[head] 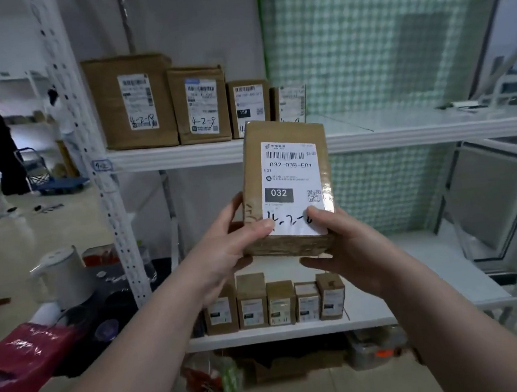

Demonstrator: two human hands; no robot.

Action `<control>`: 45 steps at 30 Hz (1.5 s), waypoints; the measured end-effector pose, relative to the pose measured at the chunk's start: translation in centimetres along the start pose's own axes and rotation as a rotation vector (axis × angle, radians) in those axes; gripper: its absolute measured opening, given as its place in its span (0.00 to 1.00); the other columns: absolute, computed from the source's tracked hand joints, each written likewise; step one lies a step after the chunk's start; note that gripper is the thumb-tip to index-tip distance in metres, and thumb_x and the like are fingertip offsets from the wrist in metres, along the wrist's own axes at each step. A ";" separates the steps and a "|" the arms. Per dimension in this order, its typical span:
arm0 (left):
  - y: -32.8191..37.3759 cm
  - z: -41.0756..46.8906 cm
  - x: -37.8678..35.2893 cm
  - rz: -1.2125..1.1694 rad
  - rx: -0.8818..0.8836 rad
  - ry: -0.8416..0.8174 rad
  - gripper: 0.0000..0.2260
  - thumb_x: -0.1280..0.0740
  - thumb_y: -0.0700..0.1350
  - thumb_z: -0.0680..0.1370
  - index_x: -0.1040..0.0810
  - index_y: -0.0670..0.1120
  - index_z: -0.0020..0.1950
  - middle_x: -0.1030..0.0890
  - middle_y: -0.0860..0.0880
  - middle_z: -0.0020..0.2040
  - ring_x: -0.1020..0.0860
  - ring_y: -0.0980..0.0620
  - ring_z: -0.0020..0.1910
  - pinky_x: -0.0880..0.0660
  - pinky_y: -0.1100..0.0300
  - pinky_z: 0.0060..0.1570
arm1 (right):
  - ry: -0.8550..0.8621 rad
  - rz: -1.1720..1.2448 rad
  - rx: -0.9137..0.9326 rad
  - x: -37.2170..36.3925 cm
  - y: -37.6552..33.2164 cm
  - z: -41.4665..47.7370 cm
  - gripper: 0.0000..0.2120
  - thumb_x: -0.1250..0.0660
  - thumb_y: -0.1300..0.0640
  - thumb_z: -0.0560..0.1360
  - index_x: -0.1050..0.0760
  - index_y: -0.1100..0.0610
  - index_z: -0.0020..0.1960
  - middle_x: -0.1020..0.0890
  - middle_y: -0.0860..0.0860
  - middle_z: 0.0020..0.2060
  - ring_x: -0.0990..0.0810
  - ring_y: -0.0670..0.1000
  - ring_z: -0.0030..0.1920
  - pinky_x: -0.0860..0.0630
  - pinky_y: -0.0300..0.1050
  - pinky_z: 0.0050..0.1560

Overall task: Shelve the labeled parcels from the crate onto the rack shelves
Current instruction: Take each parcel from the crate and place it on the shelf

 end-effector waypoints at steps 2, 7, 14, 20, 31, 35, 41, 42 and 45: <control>1.0 3.2 -0.1 0.042 -0.055 0.009 0.41 0.27 0.56 0.60 0.36 0.60 0.73 0.22 0.52 0.60 0.25 0.51 0.59 0.28 0.52 0.60 | 0.017 -0.081 0.017 1.6 -1.6 2.9 0.31 0.28 0.42 0.65 0.29 0.45 0.67 0.18 0.46 0.59 0.20 0.51 0.61 0.27 0.55 0.63; 4.0 12.7 -0.9 0.070 -0.193 -0.003 0.32 0.27 0.53 0.69 0.34 0.62 0.70 0.22 0.58 0.57 0.25 0.58 0.57 0.27 0.57 0.57 | 0.106 -0.172 0.116 5.9 -6.2 10.4 0.37 0.26 0.39 0.63 0.31 0.45 0.69 0.18 0.42 0.59 0.21 0.49 0.61 0.31 0.56 0.67; 6.9 23.5 -4.2 0.312 -0.336 -0.010 0.27 0.30 0.55 0.74 0.32 0.59 0.72 0.22 0.58 0.62 0.25 0.56 0.61 0.29 0.57 0.61 | 0.227 -0.162 0.324 13.4 -11.5 16.1 0.38 0.23 0.47 0.65 0.35 0.44 0.71 0.16 0.38 0.52 0.16 0.39 0.49 0.32 0.49 0.57; 7.5 29.6 -5.7 0.743 -0.422 0.201 0.20 0.41 0.54 0.81 0.29 0.49 0.71 0.28 0.51 0.70 0.30 0.53 0.69 0.35 0.61 0.65 | 0.305 -0.110 0.387 21.3 -13.4 21.2 0.58 0.18 0.46 0.59 0.47 0.53 0.79 0.16 0.49 0.57 0.16 0.47 0.55 0.30 0.54 0.69; 2.9 36.0 -8.9 1.332 -0.395 0.521 0.19 0.40 0.57 0.78 0.24 0.50 0.65 0.24 0.50 0.57 0.30 0.50 0.58 0.37 0.53 0.64 | 0.057 -0.281 0.413 28.3 -13.5 29.1 0.43 0.26 0.51 0.64 0.41 0.48 0.75 0.18 0.49 0.59 0.17 0.48 0.56 0.21 0.46 0.58; 2.9 35.9 -9.5 1.315 -0.453 0.650 0.18 0.39 0.57 0.75 0.19 0.46 0.54 0.22 0.48 0.48 0.26 0.47 0.49 0.31 0.51 0.55 | 0.048 -0.396 0.419 28.8 -12.7 29.9 0.38 0.25 0.56 0.69 0.39 0.47 0.74 0.18 0.46 0.58 0.17 0.45 0.54 0.19 0.40 0.47; 3.0 35.7 -9.7 1.323 -0.485 0.734 0.21 0.41 0.59 0.72 0.18 0.45 0.48 0.23 0.47 0.41 0.25 0.44 0.43 0.28 0.52 0.48 | 0.467 -0.593 0.627 28.2 -13.1 28.0 0.59 0.21 0.51 0.67 0.63 0.47 0.79 0.38 0.52 0.76 0.35 0.50 0.74 0.36 0.50 0.72; 3.0 35.8 -9.7 1.331 -0.489 0.734 0.20 0.41 0.59 0.72 0.18 0.45 0.48 0.23 0.47 0.41 0.25 0.45 0.42 0.28 0.53 0.47 | 0.494 -0.613 0.653 27.6 -13.2 27.7 0.60 0.21 0.51 0.66 0.64 0.47 0.79 0.38 0.52 0.75 0.35 0.50 0.73 0.36 0.45 0.69; 3.1 35.9 -9.7 1.375 -0.503 0.716 0.21 0.42 0.59 0.73 0.18 0.45 0.49 0.23 0.48 0.41 0.25 0.46 0.44 0.29 0.55 0.45 | 0.538 -0.657 0.667 26.6 -13.3 27.6 0.61 0.21 0.53 0.66 0.64 0.49 0.79 0.37 0.51 0.74 0.37 0.47 0.72 0.40 0.36 0.61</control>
Point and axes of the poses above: each hand's wrist, its own z-axis towards the middle knuckle, its own x-axis out of the back of the hand, y = z × x, the point moved 8 cm from there along z, towards the middle knuckle
